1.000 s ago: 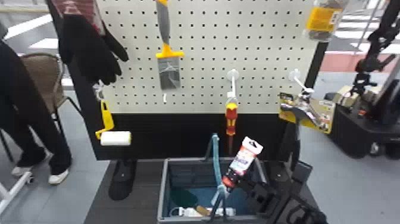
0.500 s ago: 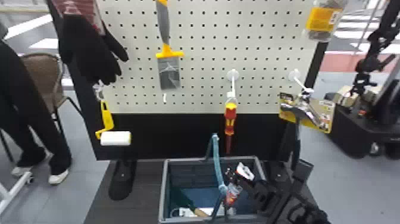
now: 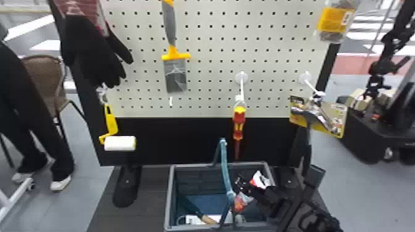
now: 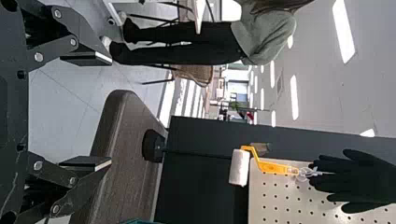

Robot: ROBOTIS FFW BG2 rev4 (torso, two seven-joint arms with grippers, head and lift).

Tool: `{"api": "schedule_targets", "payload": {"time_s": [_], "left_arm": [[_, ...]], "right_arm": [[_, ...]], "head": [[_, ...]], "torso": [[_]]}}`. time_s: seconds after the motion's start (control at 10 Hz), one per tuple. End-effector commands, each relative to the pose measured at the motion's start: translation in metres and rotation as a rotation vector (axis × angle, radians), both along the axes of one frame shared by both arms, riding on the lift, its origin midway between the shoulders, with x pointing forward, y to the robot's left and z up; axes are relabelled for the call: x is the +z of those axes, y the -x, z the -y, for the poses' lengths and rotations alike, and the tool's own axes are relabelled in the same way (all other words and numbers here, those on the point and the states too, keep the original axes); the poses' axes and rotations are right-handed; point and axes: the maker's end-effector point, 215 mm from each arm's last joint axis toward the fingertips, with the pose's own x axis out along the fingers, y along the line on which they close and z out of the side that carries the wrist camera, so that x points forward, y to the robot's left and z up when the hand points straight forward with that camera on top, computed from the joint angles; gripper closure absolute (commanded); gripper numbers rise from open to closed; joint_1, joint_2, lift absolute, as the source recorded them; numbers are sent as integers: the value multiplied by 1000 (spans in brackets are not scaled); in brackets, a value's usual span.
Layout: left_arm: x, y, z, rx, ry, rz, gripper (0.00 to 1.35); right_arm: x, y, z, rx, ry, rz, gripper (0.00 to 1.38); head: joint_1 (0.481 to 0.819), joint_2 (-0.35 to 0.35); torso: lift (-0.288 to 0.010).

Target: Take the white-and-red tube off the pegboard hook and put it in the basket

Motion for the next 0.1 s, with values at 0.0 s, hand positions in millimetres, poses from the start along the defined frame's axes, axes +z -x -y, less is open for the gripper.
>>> {"api": "schedule_targets", "payload": {"time_s": [0.0], "left_arm": [[0,0,-1,2,1,0,504]], "right_arm": [[0,0,0,1,-1,0,150]], "head": [[549,0]], "torso": [[-100]]}}
